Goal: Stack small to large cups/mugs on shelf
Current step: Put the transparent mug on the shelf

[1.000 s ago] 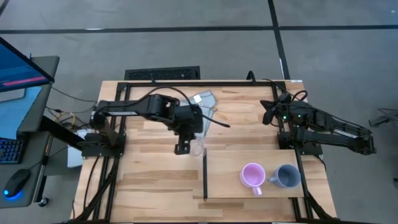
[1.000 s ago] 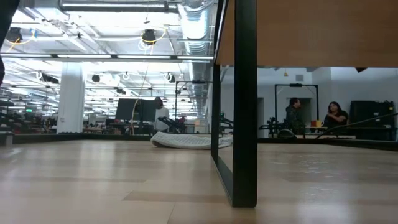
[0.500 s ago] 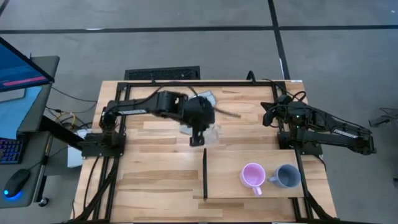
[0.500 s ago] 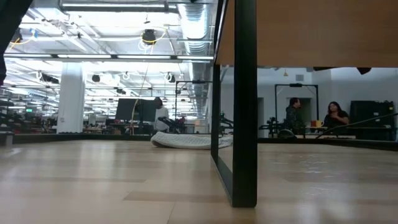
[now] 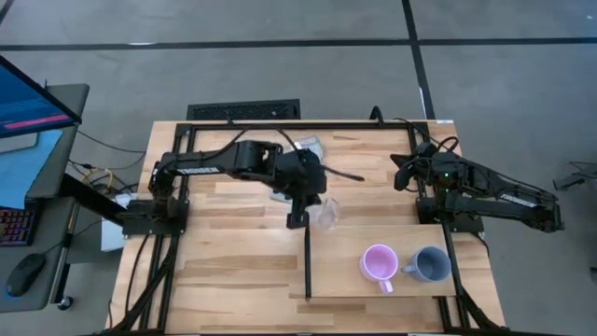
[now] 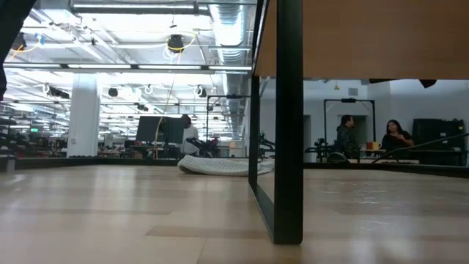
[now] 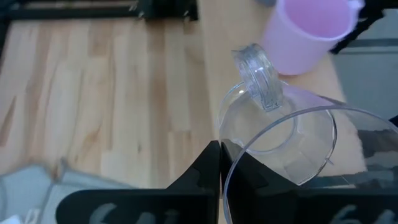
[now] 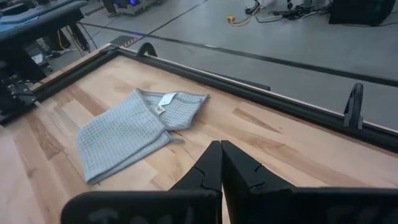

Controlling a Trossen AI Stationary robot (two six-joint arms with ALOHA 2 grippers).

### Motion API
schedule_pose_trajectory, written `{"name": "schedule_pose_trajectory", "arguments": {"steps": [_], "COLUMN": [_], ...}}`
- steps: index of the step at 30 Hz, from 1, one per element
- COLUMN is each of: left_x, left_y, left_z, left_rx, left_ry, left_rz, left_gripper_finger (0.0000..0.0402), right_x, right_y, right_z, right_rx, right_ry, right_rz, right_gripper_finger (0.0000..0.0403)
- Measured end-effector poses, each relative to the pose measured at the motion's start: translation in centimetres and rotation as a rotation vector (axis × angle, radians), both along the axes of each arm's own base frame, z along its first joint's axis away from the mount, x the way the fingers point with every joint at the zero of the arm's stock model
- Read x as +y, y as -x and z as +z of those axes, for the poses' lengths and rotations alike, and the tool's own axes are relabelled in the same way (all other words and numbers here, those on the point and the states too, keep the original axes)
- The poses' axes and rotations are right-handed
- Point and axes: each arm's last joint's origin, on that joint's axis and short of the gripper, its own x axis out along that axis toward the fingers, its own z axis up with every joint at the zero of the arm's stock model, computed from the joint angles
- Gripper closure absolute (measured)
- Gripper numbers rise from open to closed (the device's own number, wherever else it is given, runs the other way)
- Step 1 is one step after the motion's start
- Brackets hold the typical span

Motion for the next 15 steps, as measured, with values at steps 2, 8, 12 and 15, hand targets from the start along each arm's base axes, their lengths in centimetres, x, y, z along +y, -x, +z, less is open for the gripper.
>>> {"name": "schedule_pose_trajectory", "arguments": {"steps": [2,8,12,15], "left_x": [-0.7,-2.4,-3.0,-3.3], "left_y": [-0.5,-2.6,-3.3,-3.1], "left_z": [-0.2,-2.9,-4.2,-4.4], "left_rx": [-0.021,0.027,0.066,0.084], "left_ry": [-0.001,-0.007,0.0,0.005], "left_rz": [-0.015,-0.065,-0.086,-0.095], "left_gripper_finger": [0.0401,0.0401,0.0401,0.0401], "right_x": [0.0,0.0,0.0,0.0], "right_y": [0.0,0.0,0.0,0.1], "right_z": [0.0,0.0,-0.1,-0.2], "right_rx": [-0.001,-0.002,0.005,0.023], "right_ry": [0.0,-0.005,-0.008,-0.013], "right_rz": [0.0,-0.002,-0.001,-0.001], "right_gripper_finger": [0.0378,0.0378,0.0378,0.0378]}}
